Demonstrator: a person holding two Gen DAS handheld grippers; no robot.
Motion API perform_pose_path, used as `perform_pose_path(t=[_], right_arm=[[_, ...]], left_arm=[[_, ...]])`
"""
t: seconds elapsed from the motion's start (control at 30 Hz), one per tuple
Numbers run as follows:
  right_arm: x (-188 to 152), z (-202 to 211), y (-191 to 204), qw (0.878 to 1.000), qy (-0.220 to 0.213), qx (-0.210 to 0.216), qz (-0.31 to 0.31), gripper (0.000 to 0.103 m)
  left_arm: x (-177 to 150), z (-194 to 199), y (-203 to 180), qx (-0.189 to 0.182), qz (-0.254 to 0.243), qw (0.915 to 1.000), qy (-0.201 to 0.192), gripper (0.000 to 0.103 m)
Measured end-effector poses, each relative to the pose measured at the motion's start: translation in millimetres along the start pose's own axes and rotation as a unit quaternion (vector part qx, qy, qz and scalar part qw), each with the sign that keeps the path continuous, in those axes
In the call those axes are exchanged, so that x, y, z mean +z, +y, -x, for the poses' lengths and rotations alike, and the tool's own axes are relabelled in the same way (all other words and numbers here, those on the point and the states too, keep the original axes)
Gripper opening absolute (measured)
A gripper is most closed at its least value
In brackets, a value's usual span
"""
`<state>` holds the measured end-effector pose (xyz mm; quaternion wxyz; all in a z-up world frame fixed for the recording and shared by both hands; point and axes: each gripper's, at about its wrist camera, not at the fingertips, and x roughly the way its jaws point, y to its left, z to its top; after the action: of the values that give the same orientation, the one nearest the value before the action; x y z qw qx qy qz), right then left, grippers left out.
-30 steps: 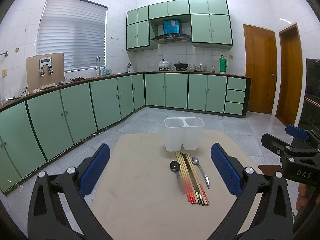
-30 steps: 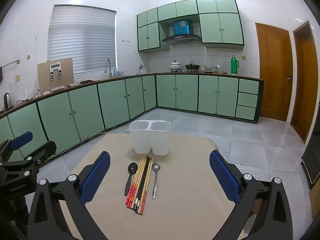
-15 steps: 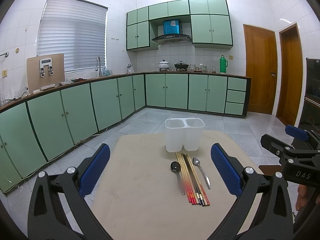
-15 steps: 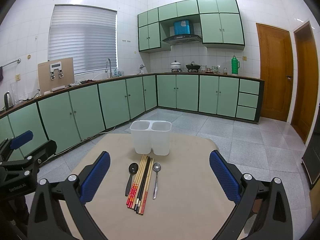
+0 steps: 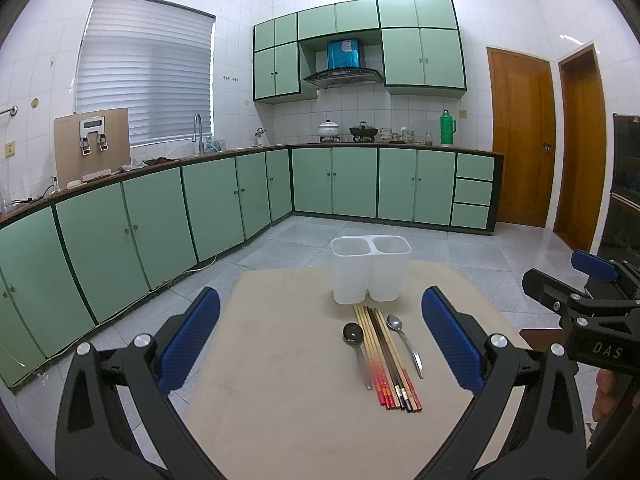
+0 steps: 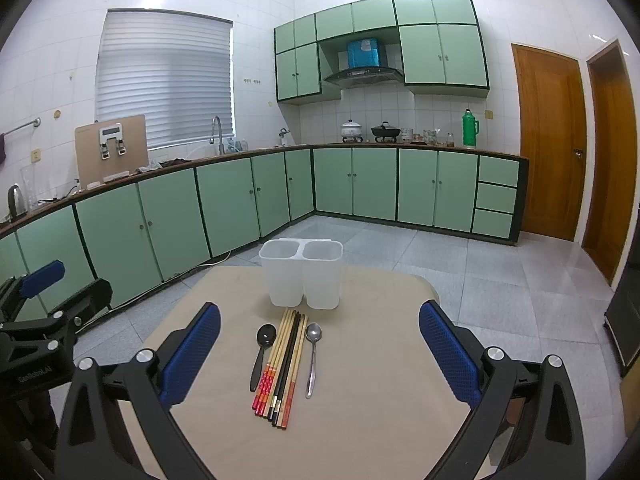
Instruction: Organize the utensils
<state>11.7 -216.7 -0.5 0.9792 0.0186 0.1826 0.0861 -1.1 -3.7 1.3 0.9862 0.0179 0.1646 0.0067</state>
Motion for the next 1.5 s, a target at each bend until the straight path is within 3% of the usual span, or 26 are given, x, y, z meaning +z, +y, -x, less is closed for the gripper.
perform_pose_path(t=[1.17, 1.5], right_arm=[[-10.7, -11.8, -1.3, 1.0, 0.012, 0.0, -0.005, 0.097], [-11.5, -30.2, -5.1, 1.0, 0.028, -0.005, -0.003, 0.097]], left_arm=[[-3.7, -5.2, 0.7, 0.001, 0.001, 1.0, 0.004, 0.098], [-7.8, -30.0, 9.6, 0.007, -0.001, 0.9997, 0.022, 0.098]])
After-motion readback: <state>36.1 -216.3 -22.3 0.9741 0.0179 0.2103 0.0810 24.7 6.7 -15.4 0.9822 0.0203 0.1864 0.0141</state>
